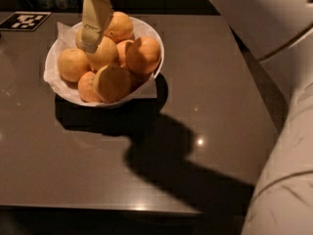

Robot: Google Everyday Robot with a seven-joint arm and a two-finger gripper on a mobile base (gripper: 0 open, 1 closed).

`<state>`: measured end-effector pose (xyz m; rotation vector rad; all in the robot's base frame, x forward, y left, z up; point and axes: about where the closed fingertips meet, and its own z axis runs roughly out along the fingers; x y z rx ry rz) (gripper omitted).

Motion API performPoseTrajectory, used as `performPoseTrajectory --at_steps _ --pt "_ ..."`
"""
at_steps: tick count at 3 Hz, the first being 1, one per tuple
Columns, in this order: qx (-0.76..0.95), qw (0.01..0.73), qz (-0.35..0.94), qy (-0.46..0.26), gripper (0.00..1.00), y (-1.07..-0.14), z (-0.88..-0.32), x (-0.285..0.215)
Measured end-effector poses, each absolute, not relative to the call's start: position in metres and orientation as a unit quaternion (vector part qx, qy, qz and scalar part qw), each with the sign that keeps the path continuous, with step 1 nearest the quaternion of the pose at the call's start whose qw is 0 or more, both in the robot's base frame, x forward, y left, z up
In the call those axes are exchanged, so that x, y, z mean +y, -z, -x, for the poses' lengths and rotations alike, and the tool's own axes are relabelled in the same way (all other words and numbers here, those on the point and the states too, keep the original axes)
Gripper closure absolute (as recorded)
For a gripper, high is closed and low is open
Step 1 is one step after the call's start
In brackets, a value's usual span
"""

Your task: Pick orange from white bowl

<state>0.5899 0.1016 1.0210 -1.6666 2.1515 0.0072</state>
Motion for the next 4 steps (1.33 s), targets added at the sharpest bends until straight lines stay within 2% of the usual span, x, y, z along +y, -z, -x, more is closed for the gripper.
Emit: performPoseTrajectory --at_steps 2,4 --pt "0.794 0.193 0.577 0.0 0.19 -1.01 -0.591 0.105" --pt "0.794 0.175 0.582 -0.002 0.22 -0.997 -0.597 0.122"
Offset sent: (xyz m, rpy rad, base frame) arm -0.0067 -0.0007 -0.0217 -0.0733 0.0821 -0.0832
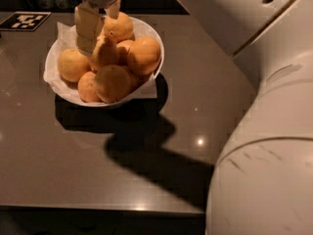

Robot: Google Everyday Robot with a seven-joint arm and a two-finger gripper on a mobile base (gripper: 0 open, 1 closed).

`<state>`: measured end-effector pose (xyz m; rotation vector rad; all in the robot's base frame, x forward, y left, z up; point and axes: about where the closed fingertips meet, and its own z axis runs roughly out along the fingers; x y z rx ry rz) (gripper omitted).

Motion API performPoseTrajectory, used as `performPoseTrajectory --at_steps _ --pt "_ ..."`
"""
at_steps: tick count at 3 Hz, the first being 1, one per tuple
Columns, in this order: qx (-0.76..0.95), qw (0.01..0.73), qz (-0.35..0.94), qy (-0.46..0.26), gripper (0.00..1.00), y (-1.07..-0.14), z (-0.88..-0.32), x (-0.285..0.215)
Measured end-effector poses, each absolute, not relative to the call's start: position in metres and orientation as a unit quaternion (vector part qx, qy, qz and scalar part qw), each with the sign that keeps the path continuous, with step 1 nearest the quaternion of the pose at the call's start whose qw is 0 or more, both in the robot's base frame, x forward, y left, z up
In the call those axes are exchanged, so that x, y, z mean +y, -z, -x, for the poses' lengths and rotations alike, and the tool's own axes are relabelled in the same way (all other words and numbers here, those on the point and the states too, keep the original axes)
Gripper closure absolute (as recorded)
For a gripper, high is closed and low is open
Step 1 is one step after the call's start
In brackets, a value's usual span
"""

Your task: Pick orange from white bowl

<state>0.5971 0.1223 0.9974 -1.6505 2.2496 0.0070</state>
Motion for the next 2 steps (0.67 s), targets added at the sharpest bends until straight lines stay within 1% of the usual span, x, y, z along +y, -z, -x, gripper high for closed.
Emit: performPoseTrajectory --at_steps 2 --pt "0.798 0.163 0.579 -0.033 0.25 -0.9829 -0.6089 0.1243"
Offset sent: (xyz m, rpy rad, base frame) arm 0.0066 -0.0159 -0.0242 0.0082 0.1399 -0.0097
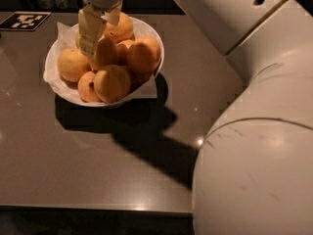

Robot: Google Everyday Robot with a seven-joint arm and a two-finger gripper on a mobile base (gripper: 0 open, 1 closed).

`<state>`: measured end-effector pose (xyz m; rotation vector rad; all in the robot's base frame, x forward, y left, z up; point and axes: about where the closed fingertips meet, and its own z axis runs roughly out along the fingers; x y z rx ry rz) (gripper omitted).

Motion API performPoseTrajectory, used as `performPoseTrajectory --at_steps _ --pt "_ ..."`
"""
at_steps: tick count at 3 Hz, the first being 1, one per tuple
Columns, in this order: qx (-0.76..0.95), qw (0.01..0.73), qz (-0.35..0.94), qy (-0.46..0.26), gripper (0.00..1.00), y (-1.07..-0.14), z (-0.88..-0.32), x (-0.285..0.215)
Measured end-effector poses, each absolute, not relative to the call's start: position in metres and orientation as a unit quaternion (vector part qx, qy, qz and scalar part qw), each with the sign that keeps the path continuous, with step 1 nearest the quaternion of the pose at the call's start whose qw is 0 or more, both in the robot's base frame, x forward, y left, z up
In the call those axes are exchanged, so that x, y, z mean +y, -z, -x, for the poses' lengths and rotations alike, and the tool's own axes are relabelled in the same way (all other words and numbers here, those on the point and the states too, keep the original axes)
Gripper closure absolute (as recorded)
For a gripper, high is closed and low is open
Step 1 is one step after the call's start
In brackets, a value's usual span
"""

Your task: Pick orange from white bowl

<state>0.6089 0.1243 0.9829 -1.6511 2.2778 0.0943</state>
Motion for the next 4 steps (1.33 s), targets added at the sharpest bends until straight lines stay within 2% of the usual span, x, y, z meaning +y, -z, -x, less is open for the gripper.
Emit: performPoseTrajectory --at_steps 2,4 --pt "0.798 0.147 0.582 -0.059 0.31 -0.969 -0.611 0.128" --pt "0.801 0.132 0.578 -0.081 0.33 -0.955 -0.614 0.129"
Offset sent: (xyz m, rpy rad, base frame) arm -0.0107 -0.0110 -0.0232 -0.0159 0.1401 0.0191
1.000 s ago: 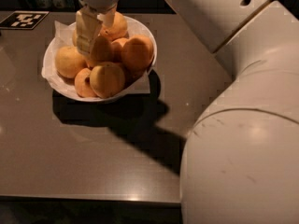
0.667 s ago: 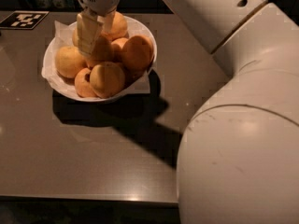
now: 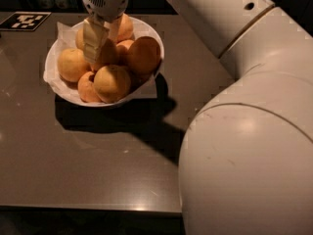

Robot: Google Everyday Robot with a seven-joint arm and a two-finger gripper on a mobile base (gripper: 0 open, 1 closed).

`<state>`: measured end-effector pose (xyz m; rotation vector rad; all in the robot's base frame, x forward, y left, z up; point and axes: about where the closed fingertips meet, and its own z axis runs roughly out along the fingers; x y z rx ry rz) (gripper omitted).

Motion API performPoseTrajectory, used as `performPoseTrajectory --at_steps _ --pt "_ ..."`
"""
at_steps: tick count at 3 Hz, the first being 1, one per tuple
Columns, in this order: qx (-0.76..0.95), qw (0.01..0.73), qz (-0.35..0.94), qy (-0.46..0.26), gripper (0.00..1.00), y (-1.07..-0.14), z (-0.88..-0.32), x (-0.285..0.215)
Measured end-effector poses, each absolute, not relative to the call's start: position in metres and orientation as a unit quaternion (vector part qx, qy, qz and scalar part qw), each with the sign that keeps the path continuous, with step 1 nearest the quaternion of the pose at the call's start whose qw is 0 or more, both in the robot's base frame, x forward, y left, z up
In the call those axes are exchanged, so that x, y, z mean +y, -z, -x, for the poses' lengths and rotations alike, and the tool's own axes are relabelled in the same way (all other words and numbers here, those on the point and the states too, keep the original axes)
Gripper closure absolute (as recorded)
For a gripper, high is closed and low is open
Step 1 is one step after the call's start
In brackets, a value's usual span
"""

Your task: Pick orange from white bowl

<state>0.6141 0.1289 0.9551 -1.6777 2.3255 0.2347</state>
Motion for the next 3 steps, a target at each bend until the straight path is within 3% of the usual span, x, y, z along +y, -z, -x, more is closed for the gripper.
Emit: performPoseTrajectory --at_steps 2,3 --pt "0.801 0.118 0.578 -0.1 0.35 -0.939 -0.6177 0.1251" --pt "0.796 0.125 0.585 -0.095 0.53 -0.94 -0.6189 0.1211"
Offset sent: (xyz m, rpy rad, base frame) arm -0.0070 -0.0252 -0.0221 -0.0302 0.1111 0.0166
